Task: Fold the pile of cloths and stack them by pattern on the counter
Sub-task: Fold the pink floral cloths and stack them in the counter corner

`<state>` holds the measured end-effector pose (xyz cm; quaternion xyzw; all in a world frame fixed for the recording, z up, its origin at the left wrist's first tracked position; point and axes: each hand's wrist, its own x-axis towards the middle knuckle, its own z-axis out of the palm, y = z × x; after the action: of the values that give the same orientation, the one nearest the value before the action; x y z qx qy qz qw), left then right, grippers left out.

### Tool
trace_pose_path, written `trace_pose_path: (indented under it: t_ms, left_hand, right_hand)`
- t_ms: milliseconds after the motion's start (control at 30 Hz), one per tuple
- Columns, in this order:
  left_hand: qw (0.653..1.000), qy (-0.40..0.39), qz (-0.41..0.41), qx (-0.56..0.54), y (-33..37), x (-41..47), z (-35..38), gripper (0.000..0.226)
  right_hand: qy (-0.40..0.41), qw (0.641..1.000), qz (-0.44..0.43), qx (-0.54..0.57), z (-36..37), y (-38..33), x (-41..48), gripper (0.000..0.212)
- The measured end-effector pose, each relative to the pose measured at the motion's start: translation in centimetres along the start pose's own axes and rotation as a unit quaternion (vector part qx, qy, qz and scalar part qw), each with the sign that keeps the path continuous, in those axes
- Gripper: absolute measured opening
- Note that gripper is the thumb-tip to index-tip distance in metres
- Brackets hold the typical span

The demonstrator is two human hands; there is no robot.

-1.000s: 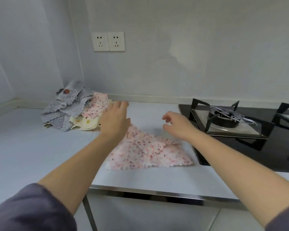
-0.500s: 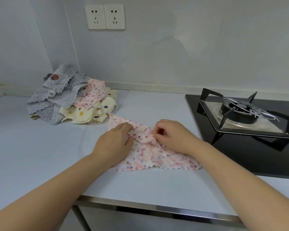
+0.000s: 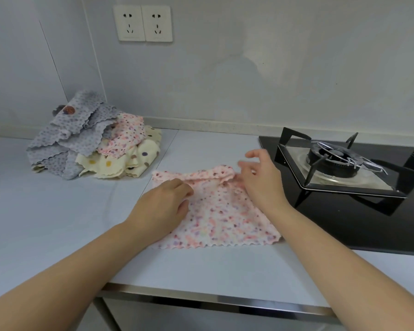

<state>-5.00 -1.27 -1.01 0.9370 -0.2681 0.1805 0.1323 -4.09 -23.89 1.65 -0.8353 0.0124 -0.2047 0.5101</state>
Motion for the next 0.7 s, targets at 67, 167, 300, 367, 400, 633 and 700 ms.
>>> trace_pose_path:
  t_ms: [67,167,300,367,400,633,700]
  left_hand:
    - [0.998,-0.058,-0.024,-0.014,-0.4,0.0,0.0,0.059]
    - [0.986,-0.135,-0.094,-0.006,-0.6,0.0,0.0,0.059]
    - [0.991,-0.075,-0.109,-0.003,-0.7,0.0,0.0,0.054]
    - [0.998,0.029,-0.050,-0.015,-0.5,0.1,-0.6,0.030]
    - [0.998,0.050,-0.024,-0.038,-0.3,0.1,-1.2,0.017]
    - [0.987,-0.109,0.111,-0.048,-0.2,-0.1,-2.2,0.045]
    - [0.990,-0.091,0.103,-0.023,-0.7,-0.1,-1.6,0.061]
  right_hand:
    - [-0.029,1.000,-0.002,-0.008,0.1,0.1,-0.1,0.040]
    - [-0.064,0.990,-0.059,-0.111,0.3,0.1,-0.5,0.041]
    - [-0.088,0.973,-0.126,-0.173,0.7,-0.2,-0.8,0.020]
    - [-0.128,0.961,-0.101,-0.223,0.8,-0.4,-1.0,0.016]
    - [-0.143,0.953,-0.090,-0.250,0.8,-0.4,-1.0,0.015]
    - [-0.147,0.956,-0.061,-0.245,0.4,0.0,-0.6,0.025]
    - [-0.183,0.955,-0.054,-0.225,0.5,0.4,-0.6,0.040]
